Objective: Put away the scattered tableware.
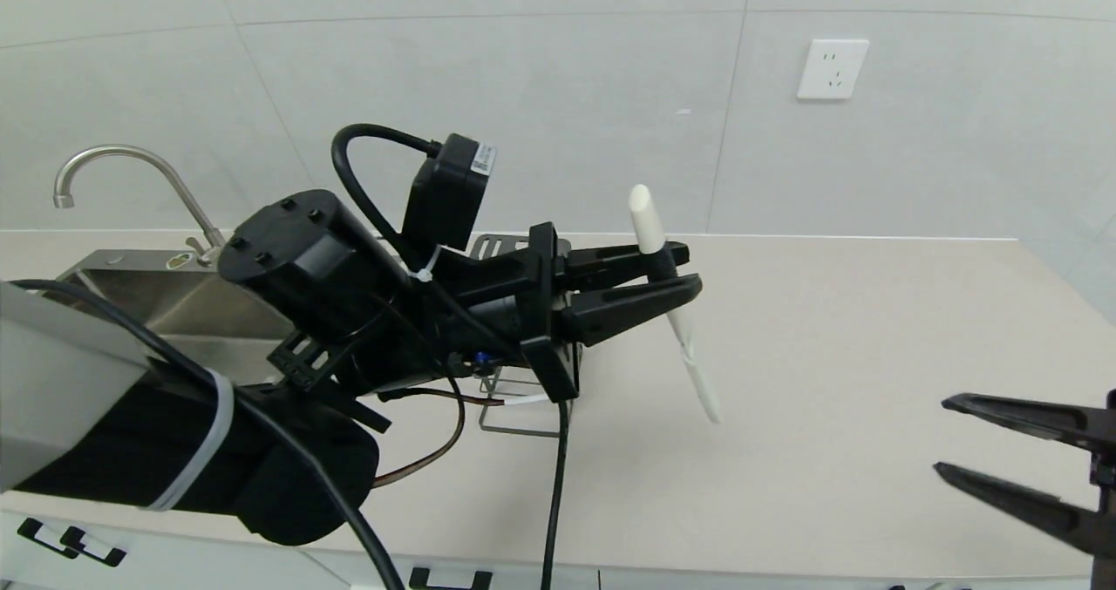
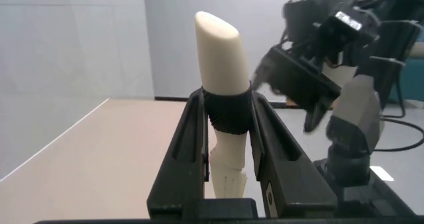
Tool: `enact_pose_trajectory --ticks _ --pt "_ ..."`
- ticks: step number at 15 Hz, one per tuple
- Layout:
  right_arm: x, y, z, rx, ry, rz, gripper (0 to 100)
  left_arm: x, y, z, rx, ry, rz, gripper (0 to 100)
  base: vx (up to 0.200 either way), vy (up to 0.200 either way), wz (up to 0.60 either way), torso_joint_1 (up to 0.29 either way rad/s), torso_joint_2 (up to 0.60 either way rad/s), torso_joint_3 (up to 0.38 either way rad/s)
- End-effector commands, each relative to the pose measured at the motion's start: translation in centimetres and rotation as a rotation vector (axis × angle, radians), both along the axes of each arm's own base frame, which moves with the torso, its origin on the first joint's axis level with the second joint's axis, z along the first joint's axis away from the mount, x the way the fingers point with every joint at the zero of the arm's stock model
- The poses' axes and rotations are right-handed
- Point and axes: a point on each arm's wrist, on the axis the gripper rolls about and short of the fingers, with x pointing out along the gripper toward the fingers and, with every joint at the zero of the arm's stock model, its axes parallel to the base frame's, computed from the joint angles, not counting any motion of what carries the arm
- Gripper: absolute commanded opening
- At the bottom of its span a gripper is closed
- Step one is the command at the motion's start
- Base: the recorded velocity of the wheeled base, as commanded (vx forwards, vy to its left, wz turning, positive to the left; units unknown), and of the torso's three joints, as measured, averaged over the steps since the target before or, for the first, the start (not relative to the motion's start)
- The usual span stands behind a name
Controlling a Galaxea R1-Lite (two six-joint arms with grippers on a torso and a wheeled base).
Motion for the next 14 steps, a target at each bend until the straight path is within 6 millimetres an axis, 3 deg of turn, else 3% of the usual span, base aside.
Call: enact_pose_trajectory --ticks 1,3,7,9,14 --pt "-2.5 -1.9 0.7 0.032 -0.099 -0.106 0 -0.7 1.9 1.0 0.002 -0.016 0.043 0 0.000 0.000 0.00 0.000 0.00 0.000" --pt "-4.3 -2.9 0.5 0.048 -0.150 -0.186 0 -1.3 2.5 1.3 0.009 -0.003 0.060 0 0.000 0.000 0.00 0.000 0.00 0.000" --pt "-9.9 -3.8 -2.9 0.079 -0.295 -0.250 0 -1.5 5.3 2.2 0.070 -0.001 0.155 0 0.000 0.000 0.00 0.000 0.00 0.000" --pt "-10.9 -3.9 -3.0 0.087 -0.346 -0.273 0 -1.7 6.0 2.3 0.106 -0.008 0.187 0 0.000 0.000 0.00 0.000 0.00 0.000" --pt "-13.8 -3.9 -7.2 0.087 -0.337 -0.325 0 -1.9 6.9 3.2 0.132 -0.066 0.245 0 0.000 0.000 0.00 0.000 0.00 0.000"
